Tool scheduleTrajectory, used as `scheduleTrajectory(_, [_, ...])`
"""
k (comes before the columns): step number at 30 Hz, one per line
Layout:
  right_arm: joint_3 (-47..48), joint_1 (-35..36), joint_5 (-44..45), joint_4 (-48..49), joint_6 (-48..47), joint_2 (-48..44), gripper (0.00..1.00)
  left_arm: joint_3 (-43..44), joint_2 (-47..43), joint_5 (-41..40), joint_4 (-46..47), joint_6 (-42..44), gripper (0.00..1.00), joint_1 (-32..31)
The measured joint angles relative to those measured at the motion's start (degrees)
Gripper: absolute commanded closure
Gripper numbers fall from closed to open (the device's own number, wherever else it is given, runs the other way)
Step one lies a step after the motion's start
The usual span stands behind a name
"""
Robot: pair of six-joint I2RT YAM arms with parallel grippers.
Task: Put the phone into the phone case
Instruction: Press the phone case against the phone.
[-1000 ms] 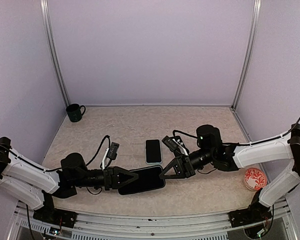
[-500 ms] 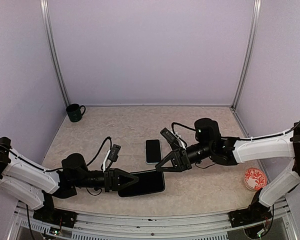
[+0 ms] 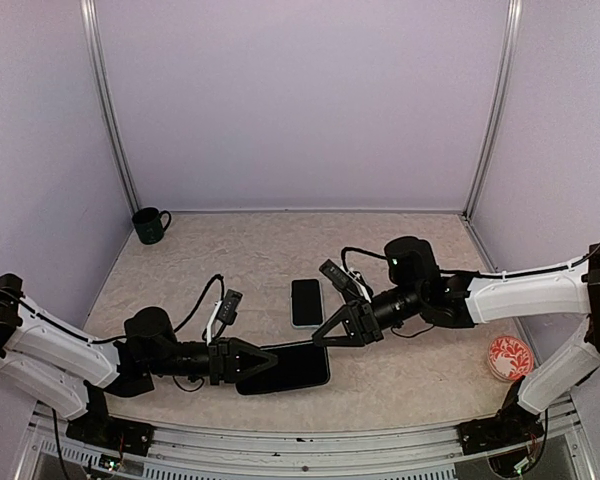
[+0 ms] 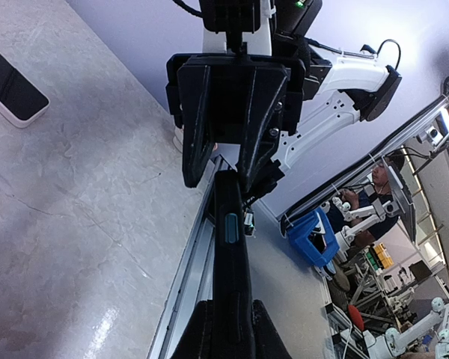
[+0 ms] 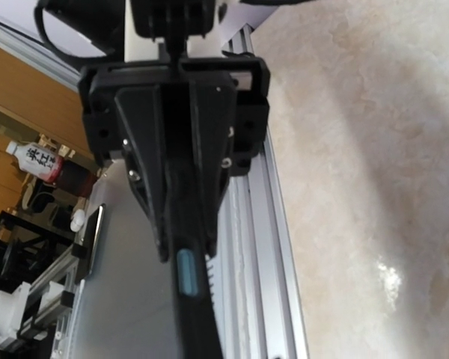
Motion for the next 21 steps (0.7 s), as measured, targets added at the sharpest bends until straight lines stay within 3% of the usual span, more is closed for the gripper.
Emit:
scheduleTrajectory(6, [0.1,0.0,0.1,-2.4,-1.5,-0.2,0.99,0.0,0.0,-0.3,-1.5,0.2,1.0,0.0])
scheduleTrajectory(17, [1.3,0.5,4.8,-7.3,-6.1,-1.4,1.0,0.0,0.1,-1.8,-2.2,0.0,0.95,-0.2])
scheduleTrajectory(18, [1.4,0.8,5.6,-7.8,-6.5,-1.8,0.99,0.0,0.1,-1.9,-2.1,0.0,0.95,-0.2])
scheduleTrajectory(21, [1.8,1.1,7.1,-9.0,-7.3,-2.4,0.72,0.1,0.1,-2.1,-1.9,0.0,0.95,-0.2])
